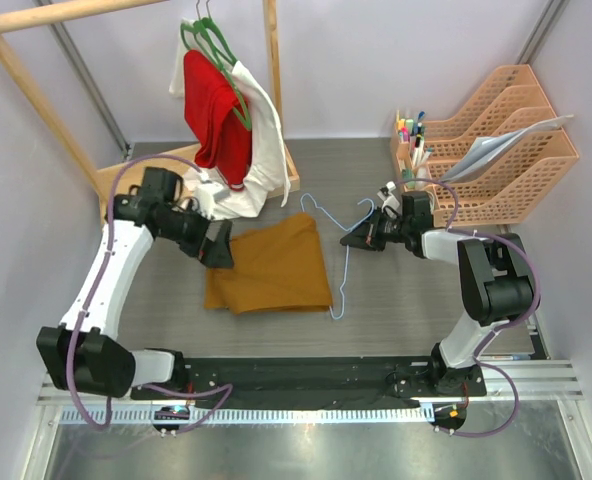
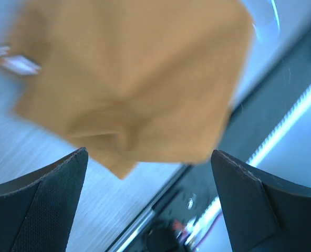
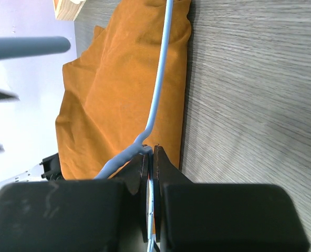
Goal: Place the trousers on the hanger
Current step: Place trousers on hanger
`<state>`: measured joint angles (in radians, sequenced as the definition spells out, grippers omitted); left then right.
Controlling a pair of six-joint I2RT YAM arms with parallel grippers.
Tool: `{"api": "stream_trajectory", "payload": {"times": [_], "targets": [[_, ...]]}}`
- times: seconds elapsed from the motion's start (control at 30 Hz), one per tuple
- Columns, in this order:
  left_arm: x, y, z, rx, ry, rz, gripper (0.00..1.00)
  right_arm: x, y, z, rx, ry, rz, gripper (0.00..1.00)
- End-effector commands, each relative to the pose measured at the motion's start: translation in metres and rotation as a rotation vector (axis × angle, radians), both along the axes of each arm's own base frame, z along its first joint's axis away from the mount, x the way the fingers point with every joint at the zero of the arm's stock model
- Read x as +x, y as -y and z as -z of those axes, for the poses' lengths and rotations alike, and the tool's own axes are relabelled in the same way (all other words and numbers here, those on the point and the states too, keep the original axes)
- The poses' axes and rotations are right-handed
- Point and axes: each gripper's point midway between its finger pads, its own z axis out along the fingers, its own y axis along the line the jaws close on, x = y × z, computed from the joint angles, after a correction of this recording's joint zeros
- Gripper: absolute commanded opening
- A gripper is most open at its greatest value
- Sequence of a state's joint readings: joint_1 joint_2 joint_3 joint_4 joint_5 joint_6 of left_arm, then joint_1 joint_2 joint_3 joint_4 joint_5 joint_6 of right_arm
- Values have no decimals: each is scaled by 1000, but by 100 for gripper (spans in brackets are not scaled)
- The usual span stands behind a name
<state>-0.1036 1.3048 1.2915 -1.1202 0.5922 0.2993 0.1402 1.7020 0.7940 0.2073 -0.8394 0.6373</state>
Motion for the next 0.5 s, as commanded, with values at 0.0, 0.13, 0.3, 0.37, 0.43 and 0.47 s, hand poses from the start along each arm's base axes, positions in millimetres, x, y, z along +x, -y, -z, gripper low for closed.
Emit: {"api": "stream_trajectory", "payload": {"times": [0.0, 0.13, 0.3, 0.37, 0.43, 0.47], "targets": [[-68, 19, 39, 97, -111, 375, 100, 5, 10, 12, -75, -6, 41, 1], [-53, 5, 92, 327, -64, 413, 100, 3, 11, 11, -85, -6, 36, 1], [-3, -14, 157, 521, 22, 392, 100, -2, 10, 13, -79, -17, 24, 1], [2, -18, 184, 566, -22, 422, 100, -1, 10, 11, -72, -16, 19, 1], [2, -29, 201, 630, -75, 439, 99, -1, 7, 5, -57, -8, 8, 1], [2, -32, 203, 641, -76, 452, 98, 0, 7, 2, -53, -1, 7, 1]]}}
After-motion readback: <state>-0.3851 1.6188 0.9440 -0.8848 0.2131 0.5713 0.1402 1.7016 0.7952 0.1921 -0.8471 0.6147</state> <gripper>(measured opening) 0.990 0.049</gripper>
